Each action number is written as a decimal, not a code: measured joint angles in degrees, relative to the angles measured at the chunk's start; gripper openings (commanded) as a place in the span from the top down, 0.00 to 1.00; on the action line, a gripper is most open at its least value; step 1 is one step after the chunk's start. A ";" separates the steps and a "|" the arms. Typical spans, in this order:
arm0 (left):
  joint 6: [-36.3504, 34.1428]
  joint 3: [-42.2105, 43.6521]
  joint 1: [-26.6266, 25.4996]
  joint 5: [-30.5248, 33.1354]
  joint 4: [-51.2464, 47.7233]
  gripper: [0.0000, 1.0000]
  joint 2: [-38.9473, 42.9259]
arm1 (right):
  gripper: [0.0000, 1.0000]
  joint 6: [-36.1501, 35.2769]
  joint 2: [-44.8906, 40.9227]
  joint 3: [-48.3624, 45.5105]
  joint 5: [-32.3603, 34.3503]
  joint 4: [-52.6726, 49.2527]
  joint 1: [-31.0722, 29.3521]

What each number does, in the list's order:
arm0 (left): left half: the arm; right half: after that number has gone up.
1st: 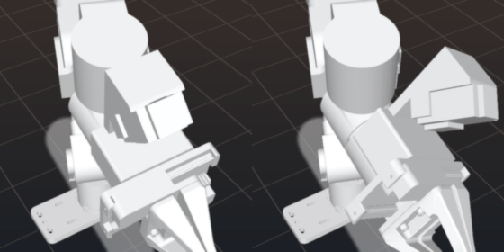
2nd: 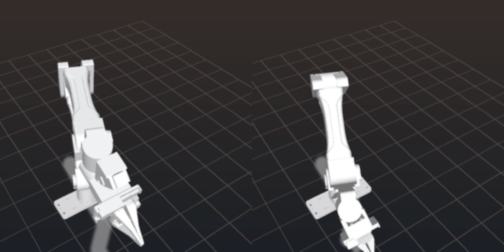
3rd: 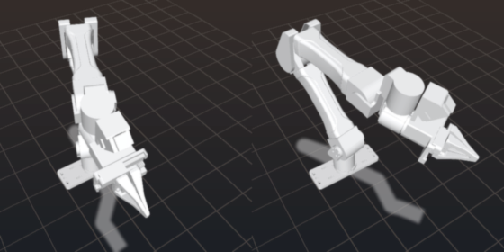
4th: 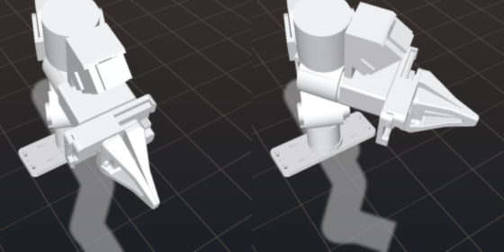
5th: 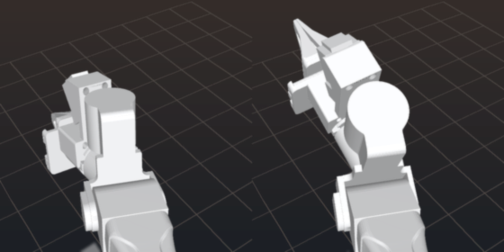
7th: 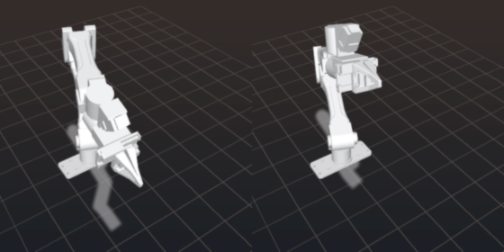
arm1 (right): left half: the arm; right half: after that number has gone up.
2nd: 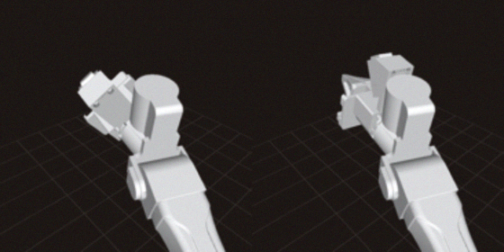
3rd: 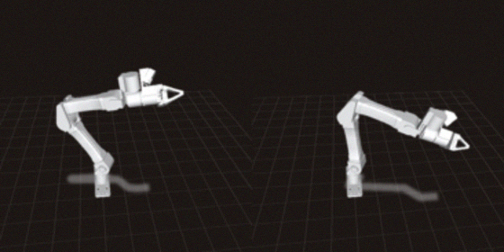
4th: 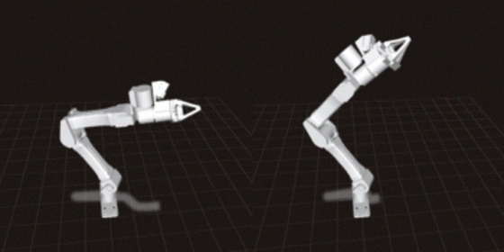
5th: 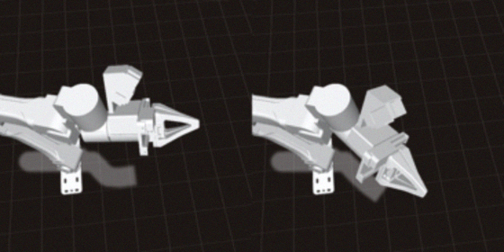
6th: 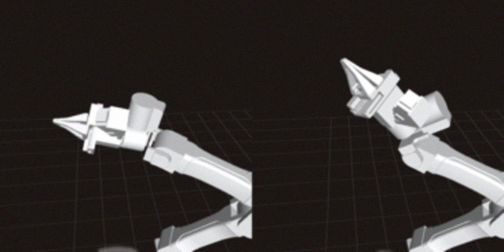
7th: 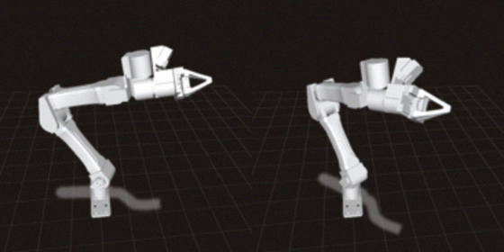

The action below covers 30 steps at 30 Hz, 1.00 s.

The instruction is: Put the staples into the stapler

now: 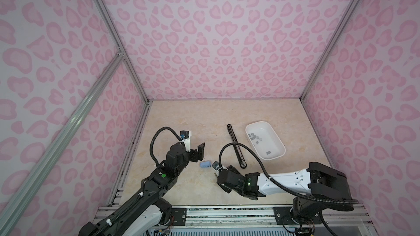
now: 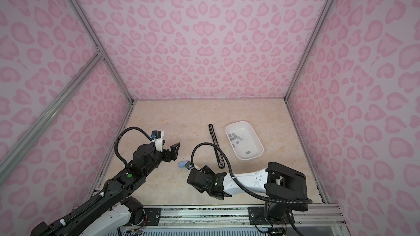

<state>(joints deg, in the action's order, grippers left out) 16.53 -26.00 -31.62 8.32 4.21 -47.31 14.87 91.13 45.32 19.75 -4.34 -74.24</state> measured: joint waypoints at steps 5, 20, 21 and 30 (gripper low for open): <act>-0.20 -0.81 -0.26 -0.85 -2.10 0.09 0.00 | 0.40 0.59 0.98 1.07 0.42 -1.99 0.04; -0.46 -1.11 -0.44 -2.86 -4.46 0.09 1.01 | 0.41 0.98 2.19 2.21 7.23 -7.06 0.50; -0.46 -1.11 -0.52 -3.67 -4.44 0.09 1.05 | 0.40 0.98 2.19 2.25 7.56 -7.26 0.50; 1.05 -0.46 -2.62 -9.68 -2.40 0.11 -1.33 | 0.41 0.59 0.98 1.44 9.07 -7.50 2.45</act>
<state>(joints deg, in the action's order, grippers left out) 17.58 -26.46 -34.24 -1.37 1.80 -48.64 15.46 92.12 46.76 28.82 -11.84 -71.79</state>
